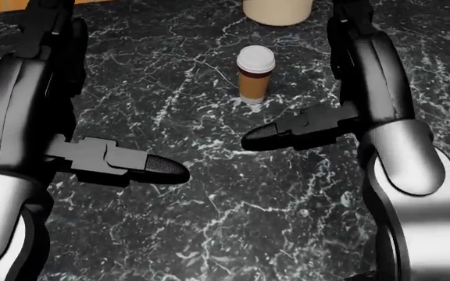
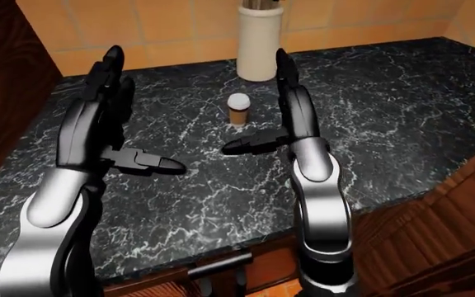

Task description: Move the drinks to the dining counter.

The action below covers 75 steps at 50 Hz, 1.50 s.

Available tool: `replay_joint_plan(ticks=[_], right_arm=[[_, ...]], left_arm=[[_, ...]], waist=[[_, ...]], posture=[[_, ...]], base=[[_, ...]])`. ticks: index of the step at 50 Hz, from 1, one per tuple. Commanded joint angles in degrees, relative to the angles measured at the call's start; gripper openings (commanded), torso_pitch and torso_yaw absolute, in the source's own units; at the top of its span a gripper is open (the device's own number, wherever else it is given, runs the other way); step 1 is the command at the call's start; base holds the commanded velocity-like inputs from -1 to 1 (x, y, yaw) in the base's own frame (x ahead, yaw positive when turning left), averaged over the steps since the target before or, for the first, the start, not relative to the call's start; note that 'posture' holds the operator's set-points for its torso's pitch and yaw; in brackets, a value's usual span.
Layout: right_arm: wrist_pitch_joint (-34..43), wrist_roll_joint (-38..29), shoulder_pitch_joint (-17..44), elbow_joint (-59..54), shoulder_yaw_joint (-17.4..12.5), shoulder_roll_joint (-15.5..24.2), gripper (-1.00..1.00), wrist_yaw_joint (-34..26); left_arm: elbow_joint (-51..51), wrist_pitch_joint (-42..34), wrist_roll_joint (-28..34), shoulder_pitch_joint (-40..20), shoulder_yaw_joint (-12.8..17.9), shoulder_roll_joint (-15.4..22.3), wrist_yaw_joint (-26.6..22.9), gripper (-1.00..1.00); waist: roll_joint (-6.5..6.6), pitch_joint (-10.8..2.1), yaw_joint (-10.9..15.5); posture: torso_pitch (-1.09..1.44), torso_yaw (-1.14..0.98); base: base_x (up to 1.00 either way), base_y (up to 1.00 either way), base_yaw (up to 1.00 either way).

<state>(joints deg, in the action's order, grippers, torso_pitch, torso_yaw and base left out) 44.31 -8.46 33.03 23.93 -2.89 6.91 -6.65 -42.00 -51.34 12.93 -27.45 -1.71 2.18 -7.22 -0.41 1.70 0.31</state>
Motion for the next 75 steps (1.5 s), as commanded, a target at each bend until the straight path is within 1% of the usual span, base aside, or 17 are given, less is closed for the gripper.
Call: replay_joint_plan(ticks=[1,11,15,20,27,33,40,55,59,61,63,64,68,69,70,75], right_arm=[[-3.36,-0.98,2.44,-0.69,0.26,0.38,1.00,0.64],[-5.09,-2.62,9.26,-10.73,1.06,-0.30,1.00,1.02],[-6.76,-2.43,10.66,-14.42,0.90,-0.55,1.00,0.56],[-10.19,-1.63,11.33,-19.71,0.88,-0.73,1.00,0.15],[-12.92,-1.07,13.54,-25.52,0.87,-0.82,1.00,0.24],[-14.77,-0.85,14.99,-29.25,1.09,-1.08,1.00,0.31],[-18.24,-0.88,17.02,-37.06,0.97,-0.98,1.00,1.42],[-24.95,-0.11,20.69,-49.88,0.26,-0.22,1.00,3.42],[-27.46,0.31,22.12,-54.29,0.32,-0.49,1.00,3.96],[-27.55,0.34,22.29,-54.58,0.37,-0.52,1.00,4.02],[-29.40,0.49,23.60,-57.87,0.44,-0.75,1.00,4.35],[-30.40,0.45,24.24,-59.71,0.47,-0.76,0.95,4.53],[-32.68,0.57,25.87,-64.12,0.43,-0.95,0.87,4.97],[-33.77,0.66,26.45,-65.92,0.33,-0.88,0.79,5.08],[-33.94,0.72,26.74,-66.44,0.33,-0.93,0.75,5.18],[-35.48,0.99,28.49,-69.99,0.11,-0.76,0.68,5.71]], left_arm=[[-1.39,1.91,0.09,-1.30,0.32,0.20,0.22,1.00],[-0.32,3.32,-0.91,-0.73,1.18,0.64,0.42,1.00],[-0.05,3.80,-1.09,-0.34,1.37,0.92,0.43,1.00],[0.04,4.17,-1.19,-0.06,1.37,1.01,0.58,1.00],[-0.34,3.88,-1.33,-0.07,1.34,1.12,0.58,1.00],[-0.58,3.34,-1.70,-0.56,1.96,1.39,0.41,1.00],[-0.88,3.23,-1.87,-0.74,2.10,1.73,0.46,1.00],[0.63,5.79,-2.19,0.81,2.21,1.60,0.73,1.00],[0.60,5.84,-2.37,1.11,2.37,1.69,0.73,1.00],[0.65,5.91,-2.35,1.10,2.36,1.73,0.74,1.00],[0.67,6.10,-2.42,1.30,2.42,1.76,0.73,1.00],[0.81,6.53,-2.35,1.61,2.35,1.81,0.75,1.00],[0.92,6.53,-2.51,1.45,2.65,1.90,0.64,1.00],[0.87,6.58,-2.52,1.60,2.59,1.89,0.65,1.00],[1.06,6.89,-2.54,1.80,2.60,1.88,0.66,1.00],[1.24,7.21,-2.48,1.88,2.69,2.04,0.66,1.00]], waist=[[-0.08,-1.31,0.05],[0.08,-1.35,-0.04],[0.09,-1.35,-0.05],[0.09,-1.43,-0.09],[0.18,-1.45,-0.10],[0.21,-1.49,-0.13],[0.30,-1.48,-0.14],[0.27,-1.60,-0.09],[0.33,-1.66,-0.14],[0.34,-1.72,-0.16],[0.33,-1.70,-0.12],[0.36,-1.69,-0.14],[0.46,-1.74,-0.19],[0.47,-1.76,-0.18],[0.47,-1.77,-0.17],[0.49,-1.80,-0.14]], posture=[[0.00,0.00],[0.00,0.00],[0.00,0.00],[0.00,0.00],[0.00,0.00],[0.00,0.00],[0.00,0.00],[0.00,0.00],[0.00,0.00],[0.00,0.00],[0.00,0.00],[0.00,0.00],[0.00,0.00],[0.00,0.00],[0.00,0.00],[0.00,0.00]], base=[[0.00,0.00,0.00],[0.00,0.00,0.00],[0.00,0.00,0.00],[0.00,0.00,0.00],[0.00,0.00,0.00],[0.00,0.00,0.00],[0.00,0.00,0.00],[0.00,0.00,0.00],[0.00,0.00,0.00],[0.00,0.00,0.00],[0.00,0.00,0.00],[0.00,0.00,0.00],[0.00,0.00,0.00],[0.00,0.00,0.00],[0.00,0.00,0.00],[0.00,0.00,0.00]])
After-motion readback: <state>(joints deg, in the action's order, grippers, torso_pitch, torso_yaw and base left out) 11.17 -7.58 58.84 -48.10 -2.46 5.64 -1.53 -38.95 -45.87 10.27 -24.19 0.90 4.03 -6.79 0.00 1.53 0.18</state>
